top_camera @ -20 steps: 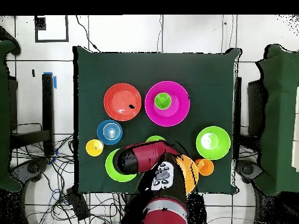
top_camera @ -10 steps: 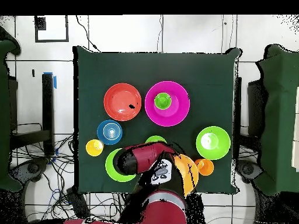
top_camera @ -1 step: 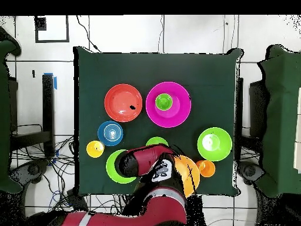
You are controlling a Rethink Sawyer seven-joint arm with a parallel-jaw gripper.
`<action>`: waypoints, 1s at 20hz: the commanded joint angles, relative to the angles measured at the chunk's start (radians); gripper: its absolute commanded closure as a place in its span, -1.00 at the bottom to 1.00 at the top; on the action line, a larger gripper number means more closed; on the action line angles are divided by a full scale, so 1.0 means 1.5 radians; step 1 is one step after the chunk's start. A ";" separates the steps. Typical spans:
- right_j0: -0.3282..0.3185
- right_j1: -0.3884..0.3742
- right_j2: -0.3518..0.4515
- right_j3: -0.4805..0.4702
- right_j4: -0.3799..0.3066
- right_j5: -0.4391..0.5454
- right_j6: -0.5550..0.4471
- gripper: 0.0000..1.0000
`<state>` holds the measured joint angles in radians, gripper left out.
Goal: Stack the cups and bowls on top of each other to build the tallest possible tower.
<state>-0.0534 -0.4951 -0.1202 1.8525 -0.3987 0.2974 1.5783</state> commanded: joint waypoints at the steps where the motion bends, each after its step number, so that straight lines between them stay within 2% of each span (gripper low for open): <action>1: -0.003 0.036 0.073 -0.024 0.016 -0.040 0.089 -1.00; 10: -0.005 0.051 0.074 -0.034 0.012 -0.049 0.086 -1.00; 19: 0.015 0.056 0.056 -0.054 0.008 -0.046 0.089 -1.00; 20: 0.016 0.056 0.056 -0.054 0.008 -0.044 0.089 1.00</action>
<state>-0.0511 -0.4489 -0.1186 1.8518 -0.3985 0.2972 1.5783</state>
